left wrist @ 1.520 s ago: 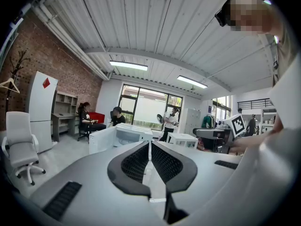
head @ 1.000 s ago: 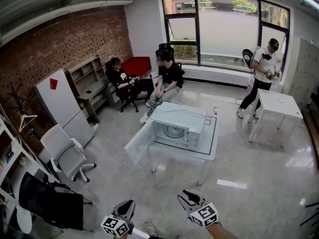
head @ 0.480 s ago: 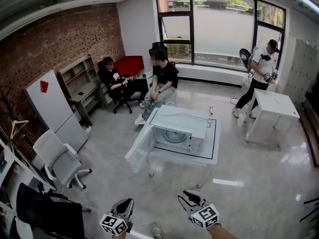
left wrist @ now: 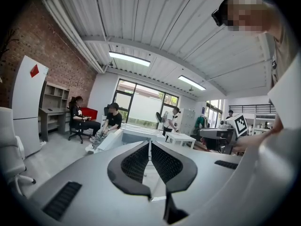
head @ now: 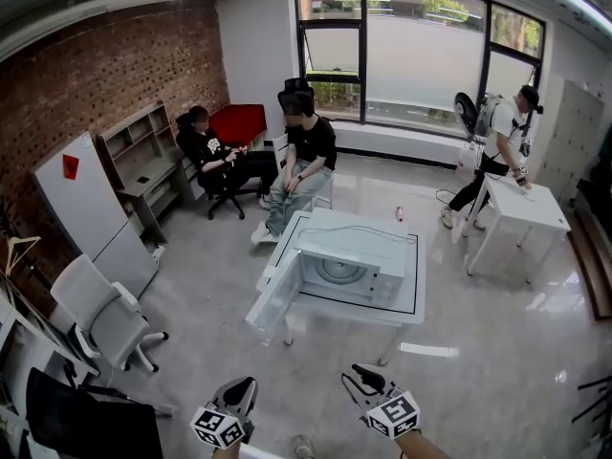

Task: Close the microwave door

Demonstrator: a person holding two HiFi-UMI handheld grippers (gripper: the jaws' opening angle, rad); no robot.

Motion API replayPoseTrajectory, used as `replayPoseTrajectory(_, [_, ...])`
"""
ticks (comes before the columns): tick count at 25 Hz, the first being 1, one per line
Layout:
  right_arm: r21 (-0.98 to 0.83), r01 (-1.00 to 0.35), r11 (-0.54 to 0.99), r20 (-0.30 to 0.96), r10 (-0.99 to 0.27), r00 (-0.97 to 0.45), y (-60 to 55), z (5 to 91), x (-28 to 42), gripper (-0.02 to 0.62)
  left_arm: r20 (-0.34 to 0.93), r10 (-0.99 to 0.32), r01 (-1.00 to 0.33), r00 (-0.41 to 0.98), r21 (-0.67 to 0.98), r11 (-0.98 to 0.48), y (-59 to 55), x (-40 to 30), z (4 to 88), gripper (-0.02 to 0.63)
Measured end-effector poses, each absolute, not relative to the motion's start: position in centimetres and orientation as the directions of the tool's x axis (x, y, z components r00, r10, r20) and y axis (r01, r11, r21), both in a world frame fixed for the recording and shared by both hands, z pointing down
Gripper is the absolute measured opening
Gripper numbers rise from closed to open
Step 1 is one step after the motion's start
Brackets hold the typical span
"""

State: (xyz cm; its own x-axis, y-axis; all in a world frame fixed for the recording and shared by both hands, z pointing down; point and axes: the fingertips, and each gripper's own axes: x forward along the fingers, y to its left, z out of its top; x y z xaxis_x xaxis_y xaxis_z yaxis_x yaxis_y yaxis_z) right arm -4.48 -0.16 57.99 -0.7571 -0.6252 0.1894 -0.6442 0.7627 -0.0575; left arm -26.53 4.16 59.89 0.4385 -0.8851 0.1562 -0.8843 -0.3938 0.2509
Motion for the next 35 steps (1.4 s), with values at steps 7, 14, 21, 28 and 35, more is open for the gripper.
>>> replayPoseTrajectory(7, [-0.049,-0.676,0.735,0.194,-0.657,-0.729,-2.9,57.9,-7.3,0.112,0.141,-0.864,-0.86,0.484,0.26,-0.439,0.9,-29.5,59.8,0.006])
replayPoseTrajectory(14, [-0.043,-0.72,0.692,0.187,-0.703,-0.686,-5.0,58.6,-9.1,0.112,0.128,-0.829,-0.828,0.545,0.239,-0.507,-2.1,-31.6,60.0,0.006])
replayPoseTrajectory(21, [-0.039,-0.743,0.668,0.175,-0.727,-0.663,-7.0,58.8,-10.7,0.112,0.124,-0.817,-0.818,0.562,0.227,-0.528,-4.9,-33.8,60.2,0.006])
replayPoseTrajectory(28, [-0.029,-0.754,0.656,0.183,-0.739,-0.649,-8.4,59.2,-12.0,0.112,0.124,-0.814,-0.814,0.568,0.228,-0.534,-6.7,-34.9,60.5,0.006])
replayPoseTrajectory(35, [-0.029,-0.745,0.666,0.199,-0.726,-0.658,-9.6,60.0,-12.8,0.112,0.135,-0.825,-0.828,0.549,0.225,-0.514,-7.6,-35.8,61.0,0.006])
